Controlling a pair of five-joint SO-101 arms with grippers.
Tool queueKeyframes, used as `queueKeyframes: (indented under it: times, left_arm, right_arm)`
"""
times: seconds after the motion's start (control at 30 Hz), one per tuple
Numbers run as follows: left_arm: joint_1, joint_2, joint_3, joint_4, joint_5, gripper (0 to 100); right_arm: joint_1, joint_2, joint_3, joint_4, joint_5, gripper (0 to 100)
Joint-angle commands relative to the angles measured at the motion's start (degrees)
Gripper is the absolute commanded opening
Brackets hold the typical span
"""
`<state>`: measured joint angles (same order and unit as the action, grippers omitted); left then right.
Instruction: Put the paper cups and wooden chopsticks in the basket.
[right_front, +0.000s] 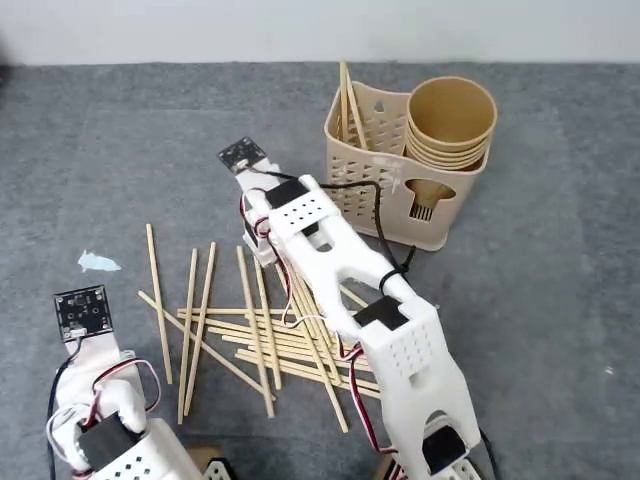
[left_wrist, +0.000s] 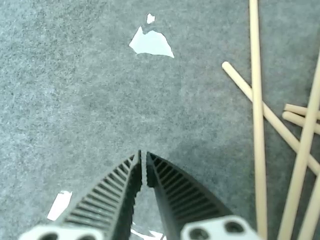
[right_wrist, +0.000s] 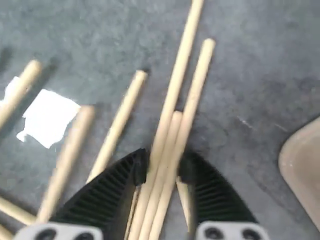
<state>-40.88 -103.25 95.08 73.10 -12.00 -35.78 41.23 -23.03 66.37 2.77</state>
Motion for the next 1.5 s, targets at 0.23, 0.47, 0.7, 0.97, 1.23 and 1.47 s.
queueKeyframes:
  times: [0.23,0.47,0.7,0.97,1.23,1.47]
  left_arm:
    - [0.1,-0.9,-0.4,-1.2,0.4,2]
    - [0.1,-0.9,-0.4,-1.2,0.4,2]
    - [0.1,-0.9,-0.4,-1.2,0.4,2]
    - [0.1,-0.9,-0.4,-1.2,0.4,2]
    - [0.1,-0.9,-0.4,-1.2,0.4,2]
    - [0.1,-0.9,-0.4,-1.2,0.4,2]
  right_arm:
    - [-0.1,-0.6,-5.5,5.8,0.2,0.9]
    - [-0.5,-0.6,-17.5,17.0,0.2,0.9]
    - [-0.5,-0.5,-31.5,28.8,0.2,0.8]
    - [-0.7,-0.5,-47.0,36.0,0.2,0.8]
    - [-5.5,-0.5,-56.3,35.7,2.4,0.8]
    - [-8.0,-0.4,-66.1,35.6,3.0,0.8]
